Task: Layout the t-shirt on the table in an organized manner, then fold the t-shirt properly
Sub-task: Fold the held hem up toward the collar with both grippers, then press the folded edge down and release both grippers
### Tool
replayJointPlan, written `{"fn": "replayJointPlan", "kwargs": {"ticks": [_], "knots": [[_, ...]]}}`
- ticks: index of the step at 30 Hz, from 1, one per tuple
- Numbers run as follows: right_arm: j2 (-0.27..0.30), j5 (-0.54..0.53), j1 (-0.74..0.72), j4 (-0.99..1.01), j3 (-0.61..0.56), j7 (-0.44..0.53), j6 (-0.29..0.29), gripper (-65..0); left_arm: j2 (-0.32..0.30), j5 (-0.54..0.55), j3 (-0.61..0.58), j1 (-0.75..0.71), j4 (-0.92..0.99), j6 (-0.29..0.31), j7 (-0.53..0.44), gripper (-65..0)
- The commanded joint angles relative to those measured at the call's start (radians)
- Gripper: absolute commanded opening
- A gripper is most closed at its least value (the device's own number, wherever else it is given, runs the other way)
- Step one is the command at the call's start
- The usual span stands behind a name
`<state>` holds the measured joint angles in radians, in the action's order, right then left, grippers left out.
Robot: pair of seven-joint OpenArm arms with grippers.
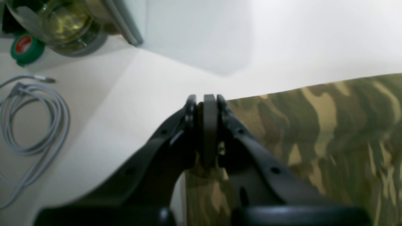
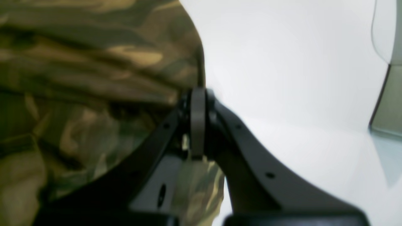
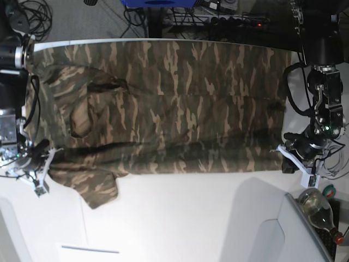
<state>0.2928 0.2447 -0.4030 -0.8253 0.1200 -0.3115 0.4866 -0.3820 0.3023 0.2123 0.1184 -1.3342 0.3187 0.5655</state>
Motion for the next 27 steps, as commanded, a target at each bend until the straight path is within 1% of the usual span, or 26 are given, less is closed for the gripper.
{"fn": "replayJointPlan", "kwargs": {"ticks": [1, 4, 7, 10, 12, 13, 16, 18, 20, 23, 24, 27], "knots": [[0.016, 0.000, -0.026, -0.052, 0.005, -0.010, -0.007, -65.0, -0.019, 0.002, 0.008, 0.007, -0.031, -0.006, -0.023, -65.0], [0.016, 0.000, 0.020, -0.154, 0.005, -0.119, -0.007, -65.0, -0.019, 0.004, 0.008, -0.042, -0.058, -0.006, -0.023, -65.0], [0.016, 0.000, 0.086, -0.263, 0.013, -0.165, -0.007, -65.0, -0.019, 0.008, 0.009, -0.090, -0.080, -0.006, -0.023, -65.0], [0.015, 0.000, 0.148, -0.349, 0.071, -0.231, -0.006, -65.0, -0.019, 0.008, 0.012, -0.139, -0.097, -0.006, -0.023, -65.0], [0.013, -0.002, 0.189, -0.404, 0.091, -0.271, 0.002, -65.0, -0.019, 0.008, 0.051, -0.171, -0.110, -0.005, -0.023, -65.0], [0.012, -0.002, 0.214, -0.437, 0.102, -0.291, 0.017, -65.0, -0.019, 0.008, 0.068, -0.187, -0.120, -0.005, -0.023, -65.0], [-0.025, -0.002, 0.266, -0.515, 0.159, -0.343, 0.057, -65.0, -0.019, 0.004, 0.094, -0.219, -0.153, -0.005, -0.023, -65.0], [-0.047, 0.000, 0.301, -0.559, 0.200, -0.361, 0.079, -65.0, -0.022, 0.001, 0.094, -0.240, -0.173, -0.005, -0.023, -65.0], [-0.071, 0.002, 0.336, -0.596, 0.218, -0.366, 0.082, -65.0, -0.031, 0.002, 0.086, -0.265, -0.187, -0.005, -0.023, -65.0], [-0.083, 0.002, 0.388, -0.656, 0.218, -0.409, 0.082, -65.0, -0.028, 0.001, 0.085, -0.286, -0.193, -0.005, -0.023, -65.0], [-0.096, 0.002, 0.407, -0.679, 0.220, -0.423, 0.082, -65.0, -0.028, 0.002, 0.085, -0.291, -0.193, -0.005, -0.023, -65.0], [-0.112, 0.002, 0.447, -0.725, 0.243, -0.444, 0.082, -65.0, -0.028, 0.001, 0.085, -0.303, -0.195, -0.005, -0.023, -65.0]]}}
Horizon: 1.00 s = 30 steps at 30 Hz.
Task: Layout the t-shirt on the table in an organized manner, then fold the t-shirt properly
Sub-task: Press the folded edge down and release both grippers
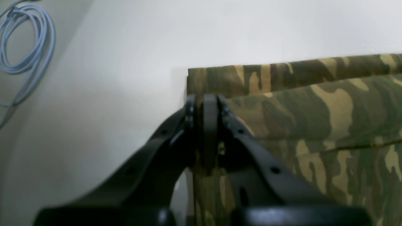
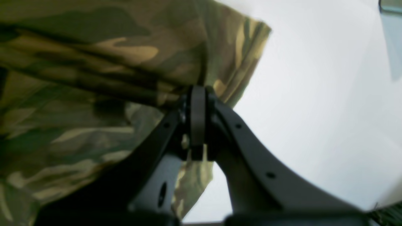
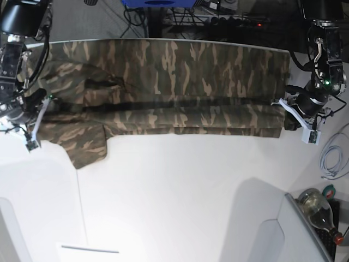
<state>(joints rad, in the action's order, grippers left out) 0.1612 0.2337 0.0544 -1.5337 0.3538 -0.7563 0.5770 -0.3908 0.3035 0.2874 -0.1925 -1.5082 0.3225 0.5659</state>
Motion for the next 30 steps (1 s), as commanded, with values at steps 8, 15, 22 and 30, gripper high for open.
{"fn": "replayJointPlan", "kwargs": {"ticks": [8, 15, 22, 30], "knots": [[0.011, 0.013, 0.075, -0.024, 0.021, 0.001, -0.009, -65.0, -0.040, -0.002, 0.009, -0.015, -0.022, -0.009, -0.024, -65.0], [-0.016, 0.013, 0.094, -0.018, 0.047, 0.008, -0.009, -65.0, -0.036, -0.002, 0.006, -0.037, -0.013, -0.009, -0.027, -65.0], [-0.015, 0.013, 0.098, -0.014, 0.060, 0.008, -0.009, -65.0, -0.044, -0.002, 0.006, -0.069, -0.002, -0.009, -0.027, -65.0], [-0.013, 0.013, 0.094, 0.052, 0.060, 0.010, -0.009, -65.0, -0.036, -0.002, 0.006, -0.080, 0.041, -0.009, -0.028, -65.0]]}}
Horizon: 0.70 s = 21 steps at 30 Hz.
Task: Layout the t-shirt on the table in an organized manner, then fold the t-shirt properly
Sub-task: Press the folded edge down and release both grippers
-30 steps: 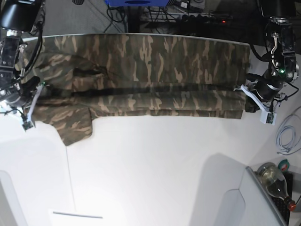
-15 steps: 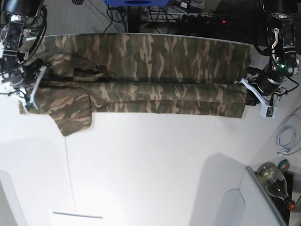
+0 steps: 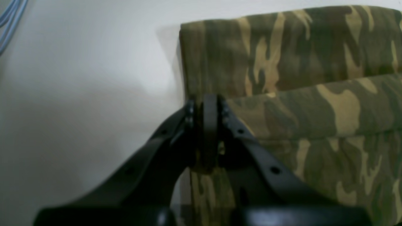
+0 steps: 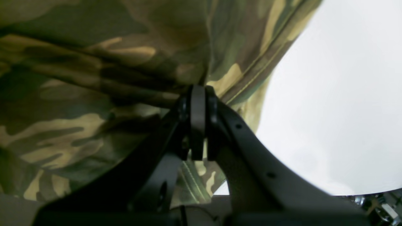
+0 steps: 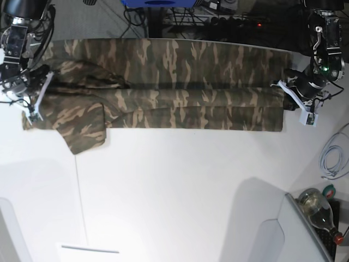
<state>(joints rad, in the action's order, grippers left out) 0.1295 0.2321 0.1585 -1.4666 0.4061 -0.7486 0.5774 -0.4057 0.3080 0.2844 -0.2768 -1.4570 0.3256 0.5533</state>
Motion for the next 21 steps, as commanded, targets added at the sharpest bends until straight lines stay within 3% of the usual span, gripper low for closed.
{"fn": "replayJointPlan", "kwargs": {"ticks": [1, 7, 12, 15, 18, 21], "knots": [[0.020, 0.014, -0.010, -0.007, 0.007, 0.004, -0.009, -65.0, -0.022, -0.007, 0.009, 0.004, -0.001, -0.012, -0.016, -65.0], [0.017, 0.014, -0.009, 0.004, 0.009, 0.028, -0.009, -64.2, -0.022, -0.007, 0.009, 0.004, 0.025, -0.012, -0.016, -65.0], [0.012, 0.016, -0.006, -0.036, 0.010, -0.009, -0.009, -48.2, -0.020, -0.007, 0.009, 0.006, 0.017, -0.012, -0.014, -65.0], [-0.027, 0.016, 0.014, -0.168, 0.038, -0.032, -0.009, -40.1, -0.020, -0.007, 0.013, 0.004, 0.014, -0.015, -0.014, -65.0], [-0.078, 0.014, 0.016, -0.322, 0.047, -0.030, -0.006, -37.4, -0.003, -0.005, 0.023, 0.004, 0.014, -0.016, -0.016, -41.1], [-0.075, 0.014, -0.050, -0.323, -0.051, -0.033, -0.006, -33.3, 0.006, 0.000, 0.065, 0.003, 0.014, -0.013, -0.016, -22.7]]}}
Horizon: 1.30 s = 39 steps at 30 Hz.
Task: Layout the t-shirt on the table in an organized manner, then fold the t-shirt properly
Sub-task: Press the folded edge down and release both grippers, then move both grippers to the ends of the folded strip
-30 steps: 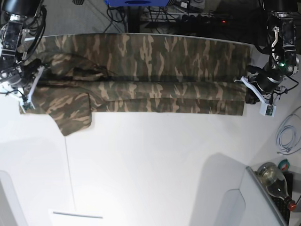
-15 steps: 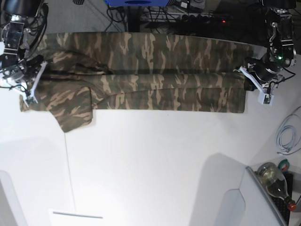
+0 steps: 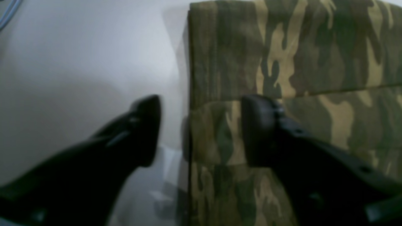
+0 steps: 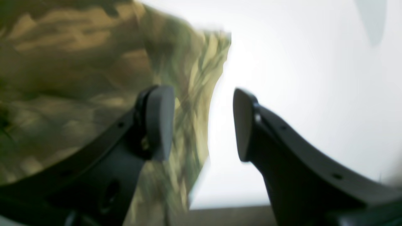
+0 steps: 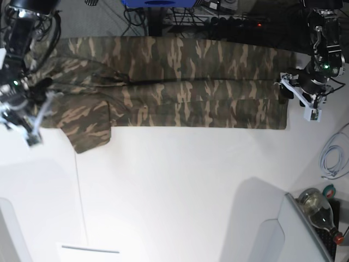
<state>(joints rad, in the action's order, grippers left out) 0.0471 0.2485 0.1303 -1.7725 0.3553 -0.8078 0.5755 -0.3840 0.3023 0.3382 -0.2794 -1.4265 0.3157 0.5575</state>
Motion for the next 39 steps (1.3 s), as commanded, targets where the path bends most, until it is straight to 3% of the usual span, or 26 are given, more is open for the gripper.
{"fn": "replayJointPlan", "kwargs": {"ticks": [1, 3, 6, 8, 11, 13, 15, 19, 21, 23, 24, 25, 28, 32, 36, 39], "knots": [[0.007, -0.002, -0.053, 0.015, -0.029, 0.026, -0.004, -31.5, -0.010, 0.007, 0.031, 0.007, -0.017, -0.003, -0.020, -18.9], [0.007, -0.002, -0.137, 0.116, -0.081, 0.031, -0.004, -28.8, -0.005, 0.008, 0.095, 0.009, -0.035, -0.002, -0.020, -15.0], [0.018, -0.002, -0.286, 0.346, -0.129, 0.044, -0.004, -28.7, 0.029, 0.010, 0.220, 0.004, -0.096, 0.000, -0.020, -14.6], [0.023, -0.002, -0.369, 0.495, -0.137, 0.118, -0.009, -28.7, 0.053, 0.010, 0.325, -0.027, -0.138, 0.017, -0.020, -14.6], [0.029, -0.002, -0.439, 0.669, -0.137, 0.215, -0.022, -28.7, 0.090, 0.010, 0.453, -0.050, -0.175, 0.152, -0.020, -14.6], [0.035, -0.001, -0.475, 0.758, -0.138, 0.249, -0.073, -28.7, 0.110, 0.008, 0.540, -0.062, -0.173, 0.245, -0.018, -14.8], [0.055, -0.001, -0.498, 0.834, -0.140, 0.276, -0.101, -28.7, 0.115, 0.005, 0.592, -0.068, -0.172, 0.280, -0.018, -14.8], [0.064, -0.001, -0.532, 0.968, -0.138, 0.350, -0.110, -29.6, 0.119, 0.002, 0.632, -0.087, -0.170, 0.293, -0.018, -14.8], [0.066, -0.001, -0.541, 1.015, -0.138, 0.370, -0.110, -39.3, 0.119, 0.007, 0.634, -0.094, -0.170, 0.293, -0.018, -14.8], [0.066, -0.002, -0.541, 1.023, -0.138, 0.373, -0.110, -56.6, 0.119, 0.001, 0.634, -0.093, -0.170, 0.293, -0.018, -14.8], [0.064, -0.002, -0.538, 1.015, -0.137, 0.373, -0.110, -63.6, 0.119, 0.001, 0.632, -0.091, -0.170, 0.293, -0.018, -14.8], [0.063, -0.004, -0.528, 0.997, -0.137, 0.371, -0.105, -65.0, 0.119, 0.001, 0.632, -0.090, -0.170, 0.293, -0.018, -14.8], [0.052, -0.004, -0.466, 0.847, -0.137, 0.347, -0.104, -64.8, 0.119, 0.001, 0.632, -0.087, -0.156, 0.293, -0.017, -14.8], [0.018, -0.004, -0.335, 0.527, -0.144, 0.192, -0.094, -64.8, 0.112, -0.001, 0.632, -0.085, -0.116, 0.293, -0.017, -14.8], [-0.025, -0.004, -0.169, 0.191, -0.144, 0.046, 0.002, -64.8, 0.112, -0.001, 0.618, -0.085, -0.089, 0.293, -0.020, -14.8], [-0.063, -0.004, -0.045, -0.025, -0.146, -0.043, 0.038, -64.8, 0.099, -0.001, 0.571, -0.085, -0.069, 0.290, -0.021, -14.8]]}}
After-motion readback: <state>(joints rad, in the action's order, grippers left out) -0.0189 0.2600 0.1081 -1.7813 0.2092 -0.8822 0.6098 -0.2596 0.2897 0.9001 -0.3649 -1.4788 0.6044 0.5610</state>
